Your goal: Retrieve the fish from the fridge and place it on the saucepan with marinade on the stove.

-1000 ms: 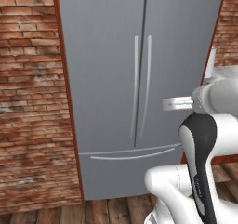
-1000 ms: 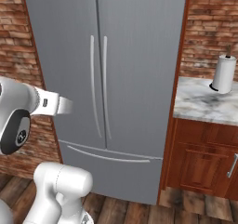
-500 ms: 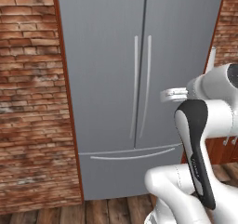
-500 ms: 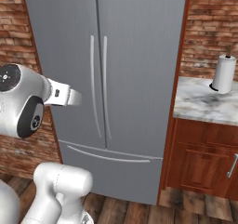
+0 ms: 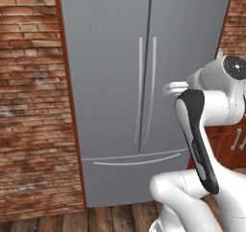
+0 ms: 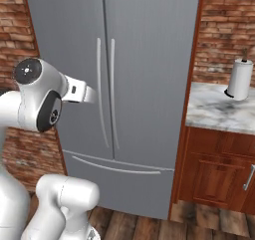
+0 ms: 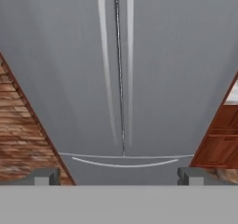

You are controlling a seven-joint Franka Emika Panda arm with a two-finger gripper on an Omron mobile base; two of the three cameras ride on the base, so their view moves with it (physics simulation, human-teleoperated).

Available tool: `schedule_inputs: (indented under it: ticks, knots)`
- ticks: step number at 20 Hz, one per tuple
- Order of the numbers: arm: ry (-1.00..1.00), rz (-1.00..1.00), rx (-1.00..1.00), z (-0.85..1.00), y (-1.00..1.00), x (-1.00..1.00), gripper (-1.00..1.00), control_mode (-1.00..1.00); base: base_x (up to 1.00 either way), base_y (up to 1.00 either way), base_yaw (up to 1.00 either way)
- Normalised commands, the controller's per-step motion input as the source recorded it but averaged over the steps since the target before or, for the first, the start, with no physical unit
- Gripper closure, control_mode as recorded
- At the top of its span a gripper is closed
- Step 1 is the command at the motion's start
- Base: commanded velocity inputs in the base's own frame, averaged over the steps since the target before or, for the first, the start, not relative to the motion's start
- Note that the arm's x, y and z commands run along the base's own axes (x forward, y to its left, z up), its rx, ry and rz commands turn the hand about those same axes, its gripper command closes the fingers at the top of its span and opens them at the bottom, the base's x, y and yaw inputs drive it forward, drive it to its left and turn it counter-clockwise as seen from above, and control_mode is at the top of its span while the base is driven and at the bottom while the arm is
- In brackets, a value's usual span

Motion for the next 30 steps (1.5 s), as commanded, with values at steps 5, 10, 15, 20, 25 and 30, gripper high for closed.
schedule_inputs:
  ticks: [5,10,15,20,25,30]
  knots:
    - [0.00,0.00,0.00,-0.03,-0.04,0.50,-1.00,-1.00,0.00,0.00,0.00]
    - [-0.05,0.00,0.00,-0.06,-0.09,0.36,-1.00,-1.00,0.00,0.00,0.00]
    - [-0.18,0.00,0.00,-0.03,-0.01,0.06,-1.00,-1.00,0.00,0.00,0.00]
    - [-0.17,0.00,0.00,0.00,0.00,0.16,-1.00,-1.00,0.00,0.00,0.00]
    - [0.00,0.00,0.00,0.00,-0.02,0.37,-1.00,-1.00,0.00,0.00,0.00]
    - [0.00,0.00,0.00,0.00,-0.11,0.42,-1.00,-1.00,0.00,0.00,0.00]
